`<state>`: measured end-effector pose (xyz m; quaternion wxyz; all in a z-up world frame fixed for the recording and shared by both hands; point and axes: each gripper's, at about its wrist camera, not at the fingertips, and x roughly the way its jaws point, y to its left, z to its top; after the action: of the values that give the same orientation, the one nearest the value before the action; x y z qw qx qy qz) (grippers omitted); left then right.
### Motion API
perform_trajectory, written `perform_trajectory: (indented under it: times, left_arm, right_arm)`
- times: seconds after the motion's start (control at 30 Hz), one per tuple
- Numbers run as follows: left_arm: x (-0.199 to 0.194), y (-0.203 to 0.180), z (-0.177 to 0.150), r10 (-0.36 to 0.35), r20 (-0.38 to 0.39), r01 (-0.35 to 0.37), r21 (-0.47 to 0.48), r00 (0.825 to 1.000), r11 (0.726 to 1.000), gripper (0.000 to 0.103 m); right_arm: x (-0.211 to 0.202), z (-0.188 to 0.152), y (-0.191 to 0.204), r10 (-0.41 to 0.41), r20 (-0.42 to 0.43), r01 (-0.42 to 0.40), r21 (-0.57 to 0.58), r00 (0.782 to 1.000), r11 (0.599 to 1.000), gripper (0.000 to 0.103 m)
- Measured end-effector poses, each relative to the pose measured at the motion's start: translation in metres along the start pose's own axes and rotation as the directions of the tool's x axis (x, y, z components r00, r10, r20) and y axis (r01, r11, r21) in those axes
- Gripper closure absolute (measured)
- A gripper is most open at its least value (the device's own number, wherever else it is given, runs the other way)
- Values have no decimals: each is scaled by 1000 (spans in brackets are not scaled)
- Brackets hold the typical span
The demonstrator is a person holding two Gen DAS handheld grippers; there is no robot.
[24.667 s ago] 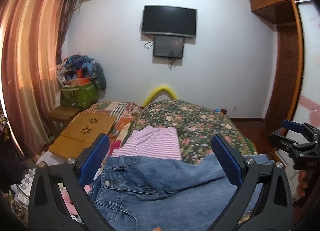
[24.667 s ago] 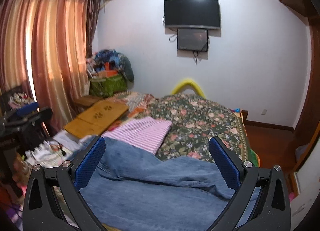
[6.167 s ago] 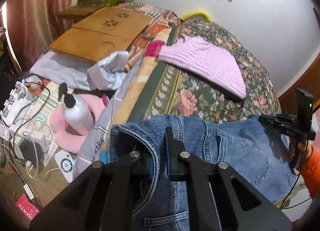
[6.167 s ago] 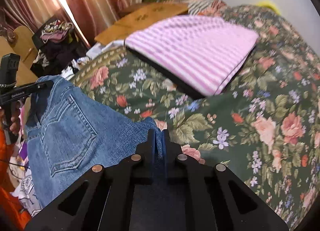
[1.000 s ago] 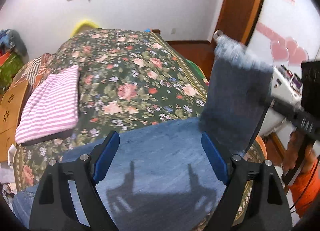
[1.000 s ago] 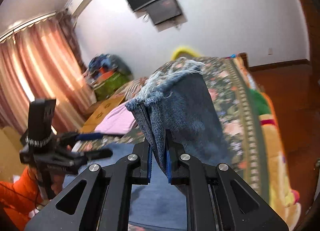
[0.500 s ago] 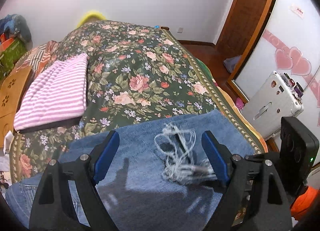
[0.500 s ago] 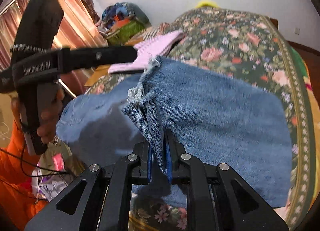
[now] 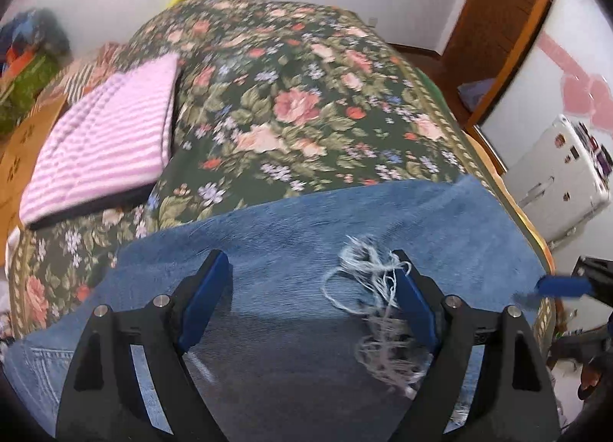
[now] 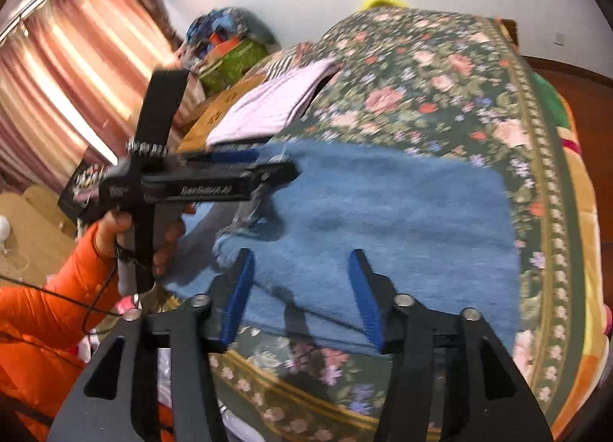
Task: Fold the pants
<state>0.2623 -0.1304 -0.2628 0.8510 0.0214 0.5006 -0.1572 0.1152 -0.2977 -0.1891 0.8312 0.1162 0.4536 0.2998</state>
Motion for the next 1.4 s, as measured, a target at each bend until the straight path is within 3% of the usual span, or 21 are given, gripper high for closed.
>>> perform_trajectory:
  times: [0.13,0.23,0.4,0.57,0.77,0.9,1.13,1.3,1.4]
  left_arm:
    - [5,8,-2,-18,-21,18,-32,1000,999,18]
    - [6,5,-4,-3,-16,3,-11,1000,1000,18]
    - [9,5,-4,5,-20,-5,-2,1000,1000,16]
    - [3,9,-5,11,-5,-11,-18,1000,1000,16]
    - [-46,28,-12,62,96,-58,-38,994,998,16]
    - [-90,56,-25,104,165,-88,-105,981,991,16]
    - [-163,117,-72,219,241,-151,-272,945,950,16]
    - [-202,156,-122,294,236,-191,-378,926,906,16]
    - [-216,176,-156,315,207,-201,-434,926,878,15]
  right_arm:
    - [8,4,-20,-82,36,80,53,996,995,48]
    - [29,-2,-33,-145,-16,146,84,989,986,48]
    - [36,-18,-27,-170,-24,171,47,985,984,48]
    - [28,-24,-33,-154,-33,156,91,988,984,48]
    - [10,-24,-26,-201,-58,204,68,978,977,48]
    - [-5,-16,-16,-221,-1,221,44,975,974,48]
    - [-15,6,20,-204,97,209,-48,974,977,47]
    - [-1,19,55,-153,113,168,-139,982,976,46]
    - [11,24,77,-115,109,134,-189,987,973,46]
